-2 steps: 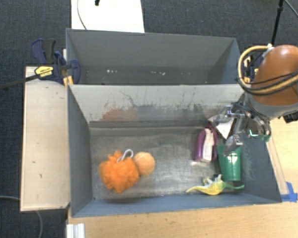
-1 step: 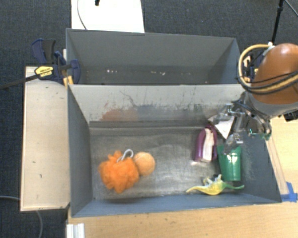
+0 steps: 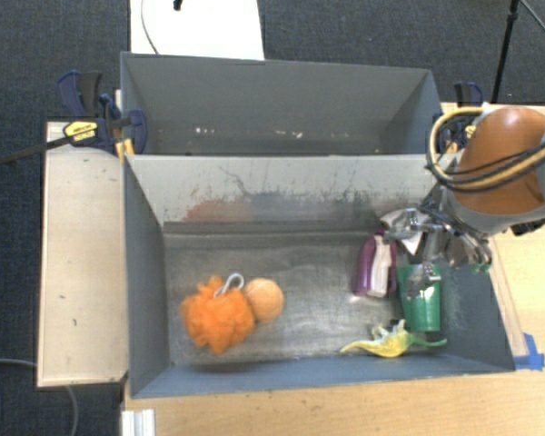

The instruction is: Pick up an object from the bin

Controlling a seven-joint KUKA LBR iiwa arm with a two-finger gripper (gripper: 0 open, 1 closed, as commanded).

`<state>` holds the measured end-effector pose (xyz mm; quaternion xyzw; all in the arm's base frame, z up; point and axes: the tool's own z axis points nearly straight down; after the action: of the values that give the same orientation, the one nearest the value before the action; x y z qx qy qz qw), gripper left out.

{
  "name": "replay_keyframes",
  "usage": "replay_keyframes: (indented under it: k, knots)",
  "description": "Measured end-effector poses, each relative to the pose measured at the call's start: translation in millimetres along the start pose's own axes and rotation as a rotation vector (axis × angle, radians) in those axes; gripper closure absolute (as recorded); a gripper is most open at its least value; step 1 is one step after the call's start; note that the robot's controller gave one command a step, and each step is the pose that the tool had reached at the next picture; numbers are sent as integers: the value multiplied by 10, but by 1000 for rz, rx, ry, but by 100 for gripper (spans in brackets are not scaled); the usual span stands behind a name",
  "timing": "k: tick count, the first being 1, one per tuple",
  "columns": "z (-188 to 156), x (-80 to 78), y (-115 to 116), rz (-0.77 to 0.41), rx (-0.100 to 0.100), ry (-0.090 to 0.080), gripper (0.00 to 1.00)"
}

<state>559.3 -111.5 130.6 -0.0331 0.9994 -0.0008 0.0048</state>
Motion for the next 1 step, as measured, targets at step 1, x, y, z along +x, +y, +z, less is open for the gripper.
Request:
replay_keyframes:
  k: [1]
  knots:
    - [310,165,22,-189,-14,-8,0]
